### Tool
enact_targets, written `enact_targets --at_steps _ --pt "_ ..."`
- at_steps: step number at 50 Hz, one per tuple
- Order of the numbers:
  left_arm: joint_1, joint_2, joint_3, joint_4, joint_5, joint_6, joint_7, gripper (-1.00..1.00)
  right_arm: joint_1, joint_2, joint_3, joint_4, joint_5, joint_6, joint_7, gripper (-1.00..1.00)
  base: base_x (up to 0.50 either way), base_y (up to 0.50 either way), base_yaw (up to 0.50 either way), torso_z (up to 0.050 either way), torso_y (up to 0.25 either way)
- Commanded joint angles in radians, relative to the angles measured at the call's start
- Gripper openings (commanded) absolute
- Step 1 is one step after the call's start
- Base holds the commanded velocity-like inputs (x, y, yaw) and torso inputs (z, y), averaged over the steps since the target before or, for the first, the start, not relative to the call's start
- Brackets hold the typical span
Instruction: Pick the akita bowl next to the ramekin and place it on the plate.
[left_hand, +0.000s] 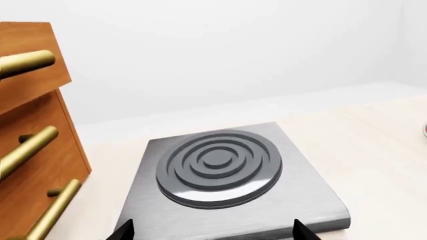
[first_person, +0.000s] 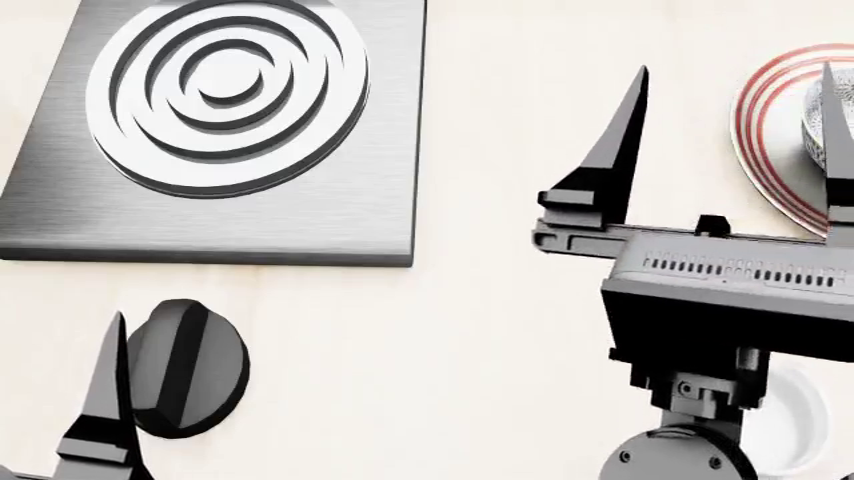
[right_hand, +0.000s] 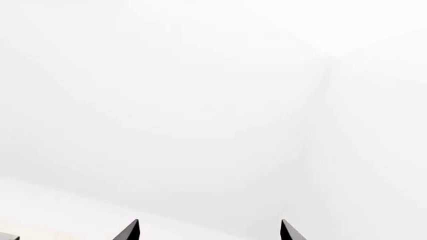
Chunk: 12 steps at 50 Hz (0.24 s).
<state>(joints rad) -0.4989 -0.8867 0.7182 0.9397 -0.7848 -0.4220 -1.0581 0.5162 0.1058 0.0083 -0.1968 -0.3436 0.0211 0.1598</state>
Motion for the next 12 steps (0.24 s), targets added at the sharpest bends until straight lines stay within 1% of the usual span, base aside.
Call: enact_targets --at_steps 1,7,12 --pt "0.012 0.018 -0.017 0.006 0.008 0.010 0.026 1.00 -0.087 -0.016 -0.039 -0.040 -0.023 -0.077 0.021 1.00 0.00 0.00 0.00 0.000 0.000" --pt "0.015 0.014 -0.019 0.004 0.007 0.017 0.026 1.00 -0.133 -0.004 -0.074 -0.067 -0.050 -0.140 0.052 1.00 0.00 0.00 0.00 0.000 0.000" --pt "0.013 0.014 -0.018 0.006 0.006 0.016 0.024 1.00 -0.161 0.005 -0.094 -0.087 -0.072 -0.159 0.068 1.00 0.00 0.00 0.00 0.000 0.000"
